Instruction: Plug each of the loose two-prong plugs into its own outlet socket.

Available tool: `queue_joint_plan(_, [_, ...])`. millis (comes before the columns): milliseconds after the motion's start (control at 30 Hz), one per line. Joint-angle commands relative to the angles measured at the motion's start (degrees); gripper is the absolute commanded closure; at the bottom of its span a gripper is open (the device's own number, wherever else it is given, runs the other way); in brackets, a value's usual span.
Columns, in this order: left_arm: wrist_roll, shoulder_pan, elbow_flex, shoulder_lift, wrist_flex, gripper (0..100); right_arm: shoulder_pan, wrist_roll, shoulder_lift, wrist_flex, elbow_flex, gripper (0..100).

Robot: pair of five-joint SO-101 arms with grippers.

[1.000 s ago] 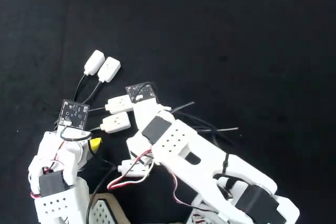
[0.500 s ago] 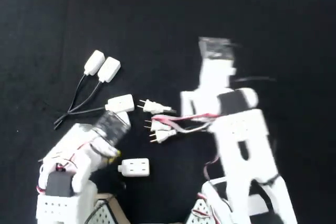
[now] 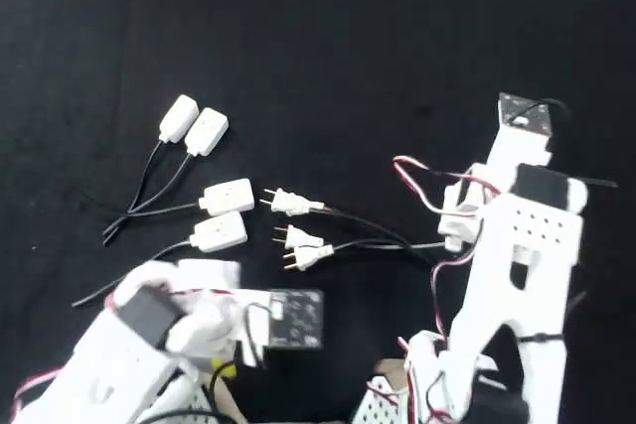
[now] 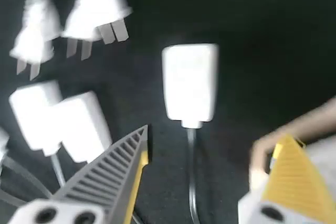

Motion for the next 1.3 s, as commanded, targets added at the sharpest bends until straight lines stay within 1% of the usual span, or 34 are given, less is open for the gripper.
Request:
queue_joint_plan(0, [-2.5,5.8,-5.6,7.6,-3.7,64,1.3,1.0,1.1,0.2,-2.7,98.6])
queue_joint_plan(133, [-10.2,6.3,-2.3,11.7,-9.8,64,1.3,1.0,2.4,-0.3,-2.7,98.6])
queue_joint_plan(233, [-10.5,3.1,-0.5,16.7,-17.8,64,1.2,0.9,2.9,-0.4,-2.9,98.6])
queue_joint_plan(300, [-10.5,1.6,-0.9,20.3,-20.7,64,0.9,0.6,2.9,-0.4,-3.0,98.6])
queue_joint_plan(367, [-10.4,1.4,-1.6,24.1,-21.5,64,0.8,0.4,2.9,-0.4,-3.1,98.6])
queue_joint_plan(467, [-6.4,2.0,-2.3,28.0,-22.3,64,0.8,0.4,2.9,-0.6,-3.1,98.6])
queue_joint_plan(567, [-1.0,3.6,-1.3,30.1,-25.3,65,0.8,0.4,2.9,-1.6,-3.1,98.6])
queue_joint_plan(633, [1.1,5.0,0.4,30.1,-26.9,70,0.8,0.4,2.9,-1.7,-3.1,98.6])
queue_joint_plan(800, [8.5,6.4,0.8,29.7,-28.4,88,0.6,0.4,2.9,-1.9,-3.1,98.6])
queue_joint_plan(867, [11.4,6.1,-0.4,29.7,-28.3,92,-0.7,0.4,2.9,-1.9,-3.0,98.6])
queue_joint_plan(1067, [17.6,6.0,-2.8,29.7,-27.3,92,-5.1,-0.3,2.9,-1.8,-3.1,98.6])
queue_joint_plan(1167, [20.7,6.4,-3.5,29.7,-27.4,92,-6.1,-3.2,2.8,-2.3,-3.1,98.6])
queue_joint_plan(1267, [22.3,6.0,-4.0,29.8,-27.4,92,-6.4,-3.6,2.9,-2.9,-3.1,98.6])
